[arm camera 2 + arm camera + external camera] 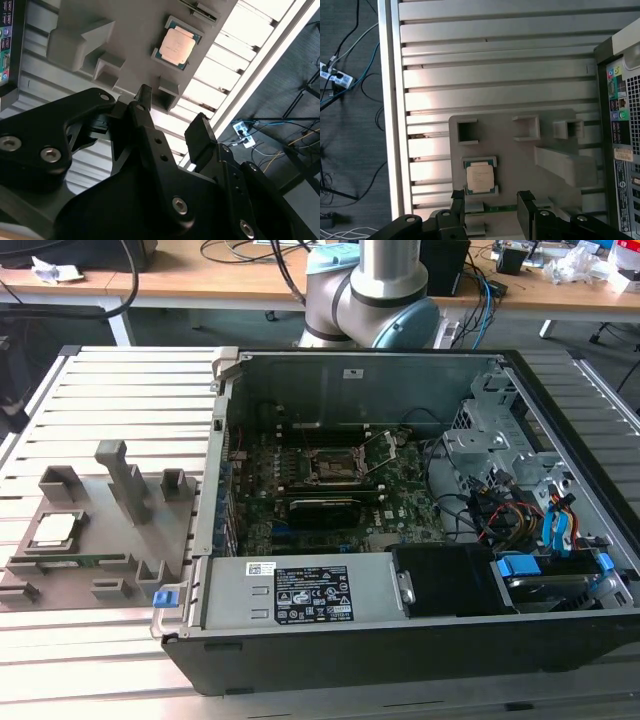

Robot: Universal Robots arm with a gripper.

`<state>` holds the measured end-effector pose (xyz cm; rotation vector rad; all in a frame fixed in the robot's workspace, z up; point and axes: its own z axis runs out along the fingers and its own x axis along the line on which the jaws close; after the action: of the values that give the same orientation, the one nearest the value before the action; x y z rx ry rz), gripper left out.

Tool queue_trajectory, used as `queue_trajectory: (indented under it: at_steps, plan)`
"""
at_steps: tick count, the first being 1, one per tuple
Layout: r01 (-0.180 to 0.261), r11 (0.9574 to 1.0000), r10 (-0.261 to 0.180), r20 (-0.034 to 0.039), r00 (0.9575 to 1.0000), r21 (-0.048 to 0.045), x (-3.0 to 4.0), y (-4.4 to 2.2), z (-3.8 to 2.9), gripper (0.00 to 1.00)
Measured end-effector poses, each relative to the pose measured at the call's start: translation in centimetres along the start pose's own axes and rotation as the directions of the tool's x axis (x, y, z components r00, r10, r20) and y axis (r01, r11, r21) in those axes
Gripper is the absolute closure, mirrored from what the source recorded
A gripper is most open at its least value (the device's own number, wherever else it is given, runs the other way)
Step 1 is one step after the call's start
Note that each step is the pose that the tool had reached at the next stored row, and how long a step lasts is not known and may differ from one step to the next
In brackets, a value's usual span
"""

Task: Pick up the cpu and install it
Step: 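Pick up the cpu and move it towards the insertion slot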

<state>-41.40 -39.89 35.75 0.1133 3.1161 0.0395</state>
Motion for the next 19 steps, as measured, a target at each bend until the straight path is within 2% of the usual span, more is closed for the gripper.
queue_trajectory:
  at_steps: [9, 19]
  plan:
    - [0.000, 1.0000, 0.000, 0.0000, 1.0000, 0.0000, 0.01, -0.02, 0.67, 0.46]
    - [0.000, 1.0000, 0.000, 0.0001, 1.0000, 0.0000, 0.04, -0.05, 1.92, 0.46]
